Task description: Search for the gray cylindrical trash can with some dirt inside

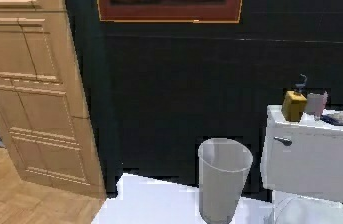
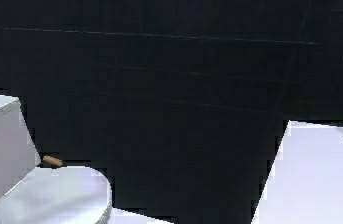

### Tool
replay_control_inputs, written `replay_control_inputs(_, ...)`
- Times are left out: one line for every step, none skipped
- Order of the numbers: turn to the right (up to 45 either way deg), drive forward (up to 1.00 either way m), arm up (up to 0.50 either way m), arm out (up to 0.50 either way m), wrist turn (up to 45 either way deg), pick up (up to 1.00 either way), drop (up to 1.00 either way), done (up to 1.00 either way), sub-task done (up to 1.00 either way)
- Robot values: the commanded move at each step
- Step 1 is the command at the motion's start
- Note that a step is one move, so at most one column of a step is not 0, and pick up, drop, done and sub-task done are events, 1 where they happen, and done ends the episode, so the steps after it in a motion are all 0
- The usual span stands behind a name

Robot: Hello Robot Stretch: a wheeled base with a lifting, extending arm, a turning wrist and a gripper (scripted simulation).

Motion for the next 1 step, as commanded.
replay_control_inputs(18.0, 0.00, 0.00, 0.00, 0.0, 0.00, 0.00, 0.00, 0.00)
